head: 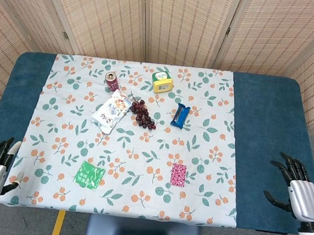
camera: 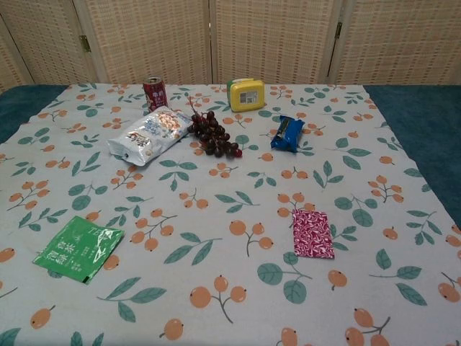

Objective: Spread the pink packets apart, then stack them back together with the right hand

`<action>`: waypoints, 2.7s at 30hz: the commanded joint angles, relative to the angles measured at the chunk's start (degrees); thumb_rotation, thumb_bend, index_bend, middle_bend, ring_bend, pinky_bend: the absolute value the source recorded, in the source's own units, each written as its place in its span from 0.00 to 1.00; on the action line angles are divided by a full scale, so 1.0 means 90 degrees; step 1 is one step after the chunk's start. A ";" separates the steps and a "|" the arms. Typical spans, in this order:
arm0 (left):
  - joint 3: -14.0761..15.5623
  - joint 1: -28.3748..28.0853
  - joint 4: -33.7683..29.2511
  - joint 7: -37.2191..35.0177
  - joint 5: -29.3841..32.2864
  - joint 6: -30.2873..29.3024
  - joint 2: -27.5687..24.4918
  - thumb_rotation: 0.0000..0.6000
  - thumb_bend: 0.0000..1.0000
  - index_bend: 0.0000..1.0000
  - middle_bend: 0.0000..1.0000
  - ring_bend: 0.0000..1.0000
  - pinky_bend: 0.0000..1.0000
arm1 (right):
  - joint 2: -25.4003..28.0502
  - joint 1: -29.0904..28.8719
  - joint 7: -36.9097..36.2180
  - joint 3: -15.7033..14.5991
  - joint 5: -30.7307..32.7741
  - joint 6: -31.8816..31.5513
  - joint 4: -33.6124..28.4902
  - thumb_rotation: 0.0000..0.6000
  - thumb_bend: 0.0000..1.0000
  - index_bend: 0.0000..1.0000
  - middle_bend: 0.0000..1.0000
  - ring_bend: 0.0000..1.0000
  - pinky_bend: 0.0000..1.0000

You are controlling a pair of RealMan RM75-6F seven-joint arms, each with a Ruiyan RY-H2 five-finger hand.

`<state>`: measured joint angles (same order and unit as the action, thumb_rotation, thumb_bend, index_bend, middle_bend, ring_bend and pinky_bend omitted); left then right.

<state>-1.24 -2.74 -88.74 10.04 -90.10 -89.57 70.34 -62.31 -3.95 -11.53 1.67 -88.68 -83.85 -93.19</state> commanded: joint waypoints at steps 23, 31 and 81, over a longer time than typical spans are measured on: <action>0.0054 0.0025 0.0046 -0.0180 -0.0110 -0.0089 -0.0033 1.00 0.41 0.08 0.05 0.08 0.00 | -0.0011 0.0000 -0.0159 -0.0125 -0.0280 -0.0079 -0.0010 1.00 0.25 0.19 0.08 0.00 0.00; 0.0080 0.0048 0.0196 -0.0378 -0.0137 -0.0123 0.0019 1.00 0.41 0.09 0.05 0.08 0.00 | -0.0148 -0.0352 -0.0255 -0.0110 -0.0284 0.0480 -0.0203 1.00 0.25 0.19 0.10 0.00 0.00; 0.0191 0.0271 0.0587 -0.0899 -0.0202 -0.0326 0.0080 1.00 0.41 0.15 0.05 0.09 0.00 | -0.2669 -0.3084 0.2787 0.0082 0.1732 0.3965 0.0394 0.39 0.08 0.34 0.01 0.00 0.00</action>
<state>0.47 -0.31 -83.46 1.95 -91.91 -92.51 71.06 -86.21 -31.67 13.46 2.52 -73.20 -48.07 -89.74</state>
